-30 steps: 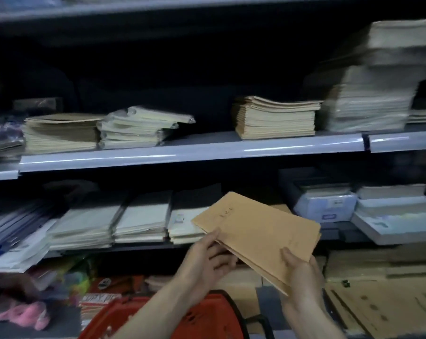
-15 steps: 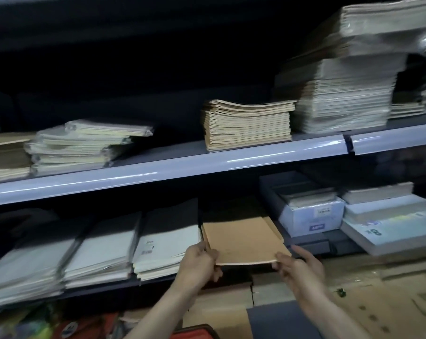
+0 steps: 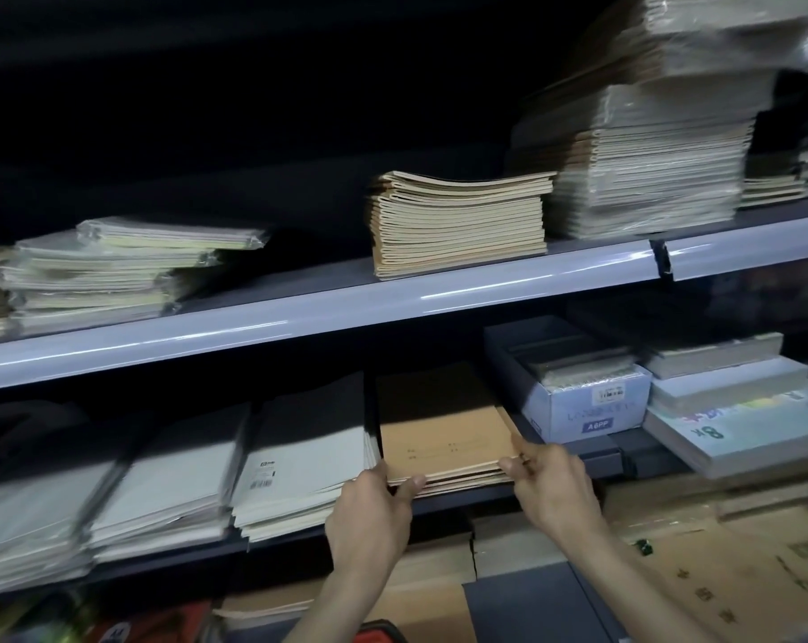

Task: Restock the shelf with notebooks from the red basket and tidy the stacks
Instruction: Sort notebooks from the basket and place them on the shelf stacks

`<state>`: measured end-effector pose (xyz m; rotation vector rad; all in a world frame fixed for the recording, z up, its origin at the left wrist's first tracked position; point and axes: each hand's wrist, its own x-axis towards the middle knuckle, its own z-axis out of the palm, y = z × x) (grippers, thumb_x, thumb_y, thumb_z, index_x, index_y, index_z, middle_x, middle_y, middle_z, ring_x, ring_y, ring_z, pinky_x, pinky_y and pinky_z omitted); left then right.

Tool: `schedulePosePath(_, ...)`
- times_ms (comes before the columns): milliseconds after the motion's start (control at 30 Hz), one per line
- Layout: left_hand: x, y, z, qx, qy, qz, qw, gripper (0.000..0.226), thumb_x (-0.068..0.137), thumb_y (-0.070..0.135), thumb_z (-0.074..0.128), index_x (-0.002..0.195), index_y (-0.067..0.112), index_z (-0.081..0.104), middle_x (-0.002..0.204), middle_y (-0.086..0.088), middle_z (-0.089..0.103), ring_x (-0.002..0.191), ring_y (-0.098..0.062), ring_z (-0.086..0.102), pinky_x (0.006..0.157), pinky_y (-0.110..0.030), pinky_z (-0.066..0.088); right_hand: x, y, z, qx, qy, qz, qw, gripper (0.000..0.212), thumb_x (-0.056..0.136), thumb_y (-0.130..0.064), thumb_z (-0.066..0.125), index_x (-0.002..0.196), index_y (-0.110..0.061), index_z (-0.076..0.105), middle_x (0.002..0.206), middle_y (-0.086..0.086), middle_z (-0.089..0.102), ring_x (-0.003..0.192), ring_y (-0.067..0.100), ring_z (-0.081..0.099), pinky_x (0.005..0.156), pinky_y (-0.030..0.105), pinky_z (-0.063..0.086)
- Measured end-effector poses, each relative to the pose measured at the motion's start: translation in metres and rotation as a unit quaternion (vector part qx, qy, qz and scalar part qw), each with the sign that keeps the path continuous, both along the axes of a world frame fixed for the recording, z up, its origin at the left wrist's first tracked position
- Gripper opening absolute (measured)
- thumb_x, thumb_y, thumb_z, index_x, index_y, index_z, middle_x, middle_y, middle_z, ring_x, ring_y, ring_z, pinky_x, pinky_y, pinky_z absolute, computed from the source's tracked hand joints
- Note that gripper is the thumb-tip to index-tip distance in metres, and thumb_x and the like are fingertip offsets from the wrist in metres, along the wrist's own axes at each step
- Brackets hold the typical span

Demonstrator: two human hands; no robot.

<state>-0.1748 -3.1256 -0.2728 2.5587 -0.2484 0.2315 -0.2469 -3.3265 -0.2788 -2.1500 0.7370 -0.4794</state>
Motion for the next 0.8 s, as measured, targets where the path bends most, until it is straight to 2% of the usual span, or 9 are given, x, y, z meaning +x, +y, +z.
schedulePosePath(133,-0.002,0.003,0.004,0.031,0.015,-0.024,0.999,0.043,0.095,0.067,0.05,0.116,0.033,0.064,0.091,0.007,0.072,0.087,-0.018,0.07,0.065,-0.034,0.051,-0.008,0.008,0.008,-0.077,0.054,-0.011,0.996,0.047,0.103,-0.049,0.052,0.145,-0.029,0.056,0.123,0.003,0.071,0.112,0.029,0.067,0.083,0.041,0.052)
schedulePosePath(200,-0.004,0.009,0.011,-0.026,0.057,-0.078,0.995,0.041,0.101,0.056,0.049,0.125,0.025,0.061,0.091,0.003,0.074,0.072,-0.009,0.07,0.068,-0.035,0.058,-0.012,0.01,0.019,-0.127,0.101,0.003,0.987,0.046,0.104,-0.052,0.045,0.142,-0.027,0.055,0.122,0.004,0.069,0.111,0.029,0.066,0.082,0.04,0.05)
schedulePosePath(267,-0.013,0.018,0.024,-0.091,0.095,-0.12,0.984,0.045,0.105,0.046,0.048,0.136,0.015,0.055,0.087,-0.001,0.075,0.056,-0.002,0.066,0.064,-0.031,0.057,-0.019,0.016,0.031,-0.18,0.146,0.02,0.973,0.051,0.104,-0.052,0.043,0.148,-0.027,0.042,0.122,0.003,0.069,0.111,0.028,0.066,0.078,0.038,0.045)
schedulePosePath(367,-0.022,0.042,0.034,-0.087,0.055,-0.127,0.986,0.063,0.1,0.057,0.044,0.146,0.015,0.052,0.089,-0.001,0.078,0.082,-0.016,0.073,0.081,-0.033,0.058,-0.032,0.035,0.039,-0.224,0.125,0.029,0.966,0.071,0.102,-0.053,0.046,0.16,-0.028,0.015,0.119,0.004,0.071,0.108,0.03,0.068,0.078,0.04,0.05)
schedulePosePath(433,-0.025,0.064,0.04,-0.072,0.067,-0.122,0.988,0.073,0.091,0.07,0.039,0.143,0.022,0.057,0.107,0.0,0.077,0.096,-0.028,0.073,0.093,-0.04,0.057,-0.037,0.059,0.041,-0.212,0.094,0.06,0.971,0.065,0.102,-0.053,0.046,0.159,-0.029,0.024,0.124,0.006,0.07,0.112,0.032,0.067,0.084,0.042,0.054)
schedulePosePath(500,-0.025,0.089,0.042,-0.046,0.069,-0.113,0.99,0.075,0.086,0.076,0.033,0.142,0.032,0.057,0.11,-0.003,0.075,0.099,-0.034,0.072,0.097,-0.044,0.055,-0.038,0.085,0.042,-0.198,0.088,0.104,0.971,0.056,0.102,-0.055,0.045,0.151,-0.029,0.039,0.129,0.004,0.068,0.117,0.032,0.064,0.085,0.042,0.052)
schedulePosePath(600,-0.028,0.131,0.046,-0.01,0.055,-0.099,0.994,0.063,0.085,0.072,0.034,0.129,0.04,0.065,0.102,-0.002,0.076,0.092,-0.032,0.073,0.091,-0.045,0.058,-0.036,0.125,0.04,-0.188,0.073,0.149,0.968,0.047,0.101,-0.057,0.045,0.136,-0.029,0.055,0.124,0.001,0.07,0.115,0.031,0.064,0.083,0.04,0.051)
schedulePosePath(700,-0.034,0.173,0.037,-0.011,0.079,-0.065,0.995,0.035,0.082,0.058,0.04,0.09,0.041,0.069,0.089,0.0,0.076,0.078,-0.03,0.073,0.079,-0.045,0.061,-0.029,0.164,0.032,-0.168,0.077,0.177,0.967,0.041,0.1,-0.058,0.047,0.121,-0.029,0.065,0.119,0.003,0.071,0.112,0.031,0.066,0.081,0.037,0.05)
schedulePosePath(800,-0.035,0.218,0.01,0.022,0.147,-0.033,0.988,0.024,0.076,0.05,0.046,0.076,0.041,0.069,0.084,0.0,0.077,0.083,-0.024,0.075,0.082,-0.042,0.062,-0.017,0.198,0.009,-0.129,0.128,0.221,0.958,0.043,0.098,-0.06,0.048,0.119,-0.029,0.069,0.118,0.002,0.072,0.113,0.029,0.066,0.08,0.035,0.049)
